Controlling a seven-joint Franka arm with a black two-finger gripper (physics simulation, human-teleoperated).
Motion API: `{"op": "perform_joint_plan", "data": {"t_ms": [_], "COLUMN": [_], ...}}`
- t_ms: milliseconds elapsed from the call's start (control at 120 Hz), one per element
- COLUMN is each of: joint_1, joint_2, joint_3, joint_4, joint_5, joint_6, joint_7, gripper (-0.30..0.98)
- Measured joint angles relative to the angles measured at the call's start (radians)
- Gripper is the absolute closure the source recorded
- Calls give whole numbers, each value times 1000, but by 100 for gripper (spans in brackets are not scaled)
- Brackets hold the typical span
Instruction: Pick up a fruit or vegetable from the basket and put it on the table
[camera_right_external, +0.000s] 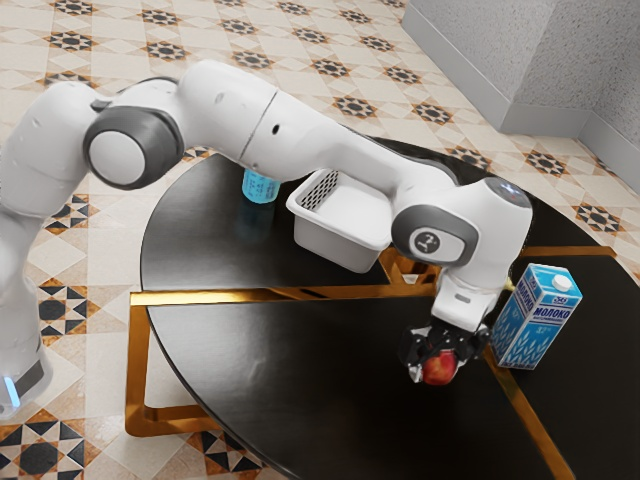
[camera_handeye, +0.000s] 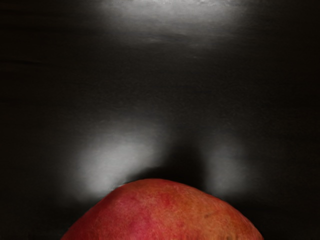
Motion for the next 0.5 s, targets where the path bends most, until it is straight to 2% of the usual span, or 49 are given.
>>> {"op": "perform_joint_plan", "data": {"t_ms": [67, 150, 275, 342, 383, 442, 500], "joint_1": [4, -8, -44, -37, -35, 2, 158], "joint_2": [9, 7, -17, -65, -118, -256, -387], "joint_3": [24, 29, 21, 28, 30, 45, 87], "joint_4": [-7, 10, 147, 256, 287, 244, 86], "joint_5": [-52, -44, 85, 138, 202, 290, 285], "joint_6": [20, 39, 54, 46, 7, -80, -163], "joint_7": [-3, -5, -8, -15, -44, -124, -209], "gripper": [13, 7, 3, 2, 1, 1, 1]}}
